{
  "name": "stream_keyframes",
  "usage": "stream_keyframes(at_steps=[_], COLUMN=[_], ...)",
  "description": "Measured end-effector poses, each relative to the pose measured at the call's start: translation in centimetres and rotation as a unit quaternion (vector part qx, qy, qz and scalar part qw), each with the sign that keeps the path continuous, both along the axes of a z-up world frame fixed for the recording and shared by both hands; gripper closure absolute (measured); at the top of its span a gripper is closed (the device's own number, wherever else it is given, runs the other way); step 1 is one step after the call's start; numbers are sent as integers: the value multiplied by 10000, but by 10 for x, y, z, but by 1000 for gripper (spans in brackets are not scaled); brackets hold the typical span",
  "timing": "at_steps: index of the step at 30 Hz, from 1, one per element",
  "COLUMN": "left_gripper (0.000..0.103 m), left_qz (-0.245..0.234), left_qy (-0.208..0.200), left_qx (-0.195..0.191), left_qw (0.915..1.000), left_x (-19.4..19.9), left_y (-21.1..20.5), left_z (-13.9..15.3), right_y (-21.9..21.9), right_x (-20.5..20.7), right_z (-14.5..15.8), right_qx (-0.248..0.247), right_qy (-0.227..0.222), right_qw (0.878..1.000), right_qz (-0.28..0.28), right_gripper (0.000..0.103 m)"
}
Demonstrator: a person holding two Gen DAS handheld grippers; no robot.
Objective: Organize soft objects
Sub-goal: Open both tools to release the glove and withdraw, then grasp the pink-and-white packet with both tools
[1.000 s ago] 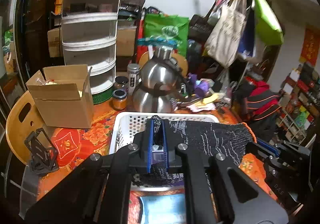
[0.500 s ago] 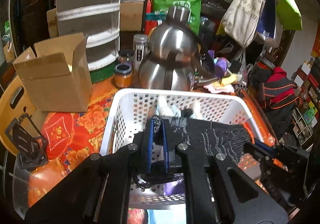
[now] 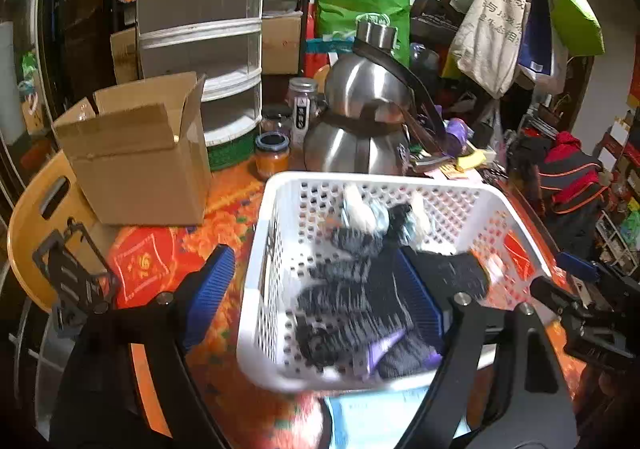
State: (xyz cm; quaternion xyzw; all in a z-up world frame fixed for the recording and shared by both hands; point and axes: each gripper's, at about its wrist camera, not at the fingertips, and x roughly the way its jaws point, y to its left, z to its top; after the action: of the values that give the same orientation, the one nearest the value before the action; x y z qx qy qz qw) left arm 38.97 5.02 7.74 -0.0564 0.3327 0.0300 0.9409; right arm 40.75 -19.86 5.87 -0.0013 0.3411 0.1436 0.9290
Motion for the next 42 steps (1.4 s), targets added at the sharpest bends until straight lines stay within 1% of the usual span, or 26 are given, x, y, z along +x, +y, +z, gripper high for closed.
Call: stream_keyframes(at_steps=[2, 4, 7, 9, 10, 12, 13, 15, 18, 21, 24, 26, 28, 30, 32, 33, 35, 37, 39, 42], left_gripper=[23, 23, 23, 23, 23, 23, 23, 23, 23, 23, 23, 23, 23, 24, 24, 24, 28, 32, 36, 43], left_qz=[-79, -42, -65, -88, -143, -191, -225, -256, -312, -310, -352, -399, -400, -415, -529, -571, -640, -762, -768, -844], left_qy=[-10, 41, 226, 318, 401, 434, 423, 425, 517, 586, 656, 691, 720, 723, 814, 821, 816, 842, 793, 763], left_qx=[-50, -42, -116, -121, -191, -291, -310, -280, -375, -509, -629, -676, -627, -637, -609, -584, -529, -485, -328, -362], left_qw=[10000, 10000, 9997, 9994, 9989, 9985, 9984, 9984, 9975, 9965, 9952, 9945, 9946, 9945, 9934, 9933, 9932, 9923, 9933, 9928], left_x=[-11, -25, -61, -82, -98, -122, -138, -157, -187, -214, -240, -252, -260, -270, -272, -270, -276, -279, -284, -291], left_y=[2, 3, 4, 5, 6, 9, 11, 12, 17, 21, 21, 18, 13, 8, 1, -2, -10, -18, -26, -32], left_z=[0, -4, -17, -28, -37, -48, -56, -66, -89, -110, -128, -137, -144, -151, -157, -158, -162, -165, -166, -166], right_y=[-4, -9, -19, -28, -31, -37, -38, -37, -37, -29, -12, 1, 13, 25, 33, 36, 40, 45, 47, 52], right_x=[-11, -26, -54, -77, -86, -107, -117, -137, -161, -184, -206, -222, -235, -244, -248, -249, -248, -251, -251, -253], right_z=[-1, -5, -17, -30, -35, -48, -55, -67, -80, -95, -105, -109, -112, -115, -118, -120, -125, -125, -126, -128], right_qx=[63, 155, 253, 354, 411, 532, 548, 471, 540, 657, 764, 868, 818, 747, 719, 746, 738, 695, 719, 692], right_qy=[30, 64, 193, 328, 360, 432, 465, 534, 499, 649, 768, 742, 664, 635, 691, 739, 803, 764, 774, 737], right_qw=[10000, 9998, 9995, 9988, 9985, 9976, 9974, 9973, 9971, 9956, 9940, 9927, 9930, 9929, 9921, 9914, 9904, 9907, 9899, 9894], right_qz=[0, 59, 21, -32, -60, -84, -107, -158, -219, -128, 164, 387, 539, 673, 761, 787, 844, 883, 943, 1039], right_gripper=[31, 31, 30, 30, 30, 30, 30, 30, 30, 30, 30, 30, 31, 36, 47, 49, 55, 57, 61, 68])
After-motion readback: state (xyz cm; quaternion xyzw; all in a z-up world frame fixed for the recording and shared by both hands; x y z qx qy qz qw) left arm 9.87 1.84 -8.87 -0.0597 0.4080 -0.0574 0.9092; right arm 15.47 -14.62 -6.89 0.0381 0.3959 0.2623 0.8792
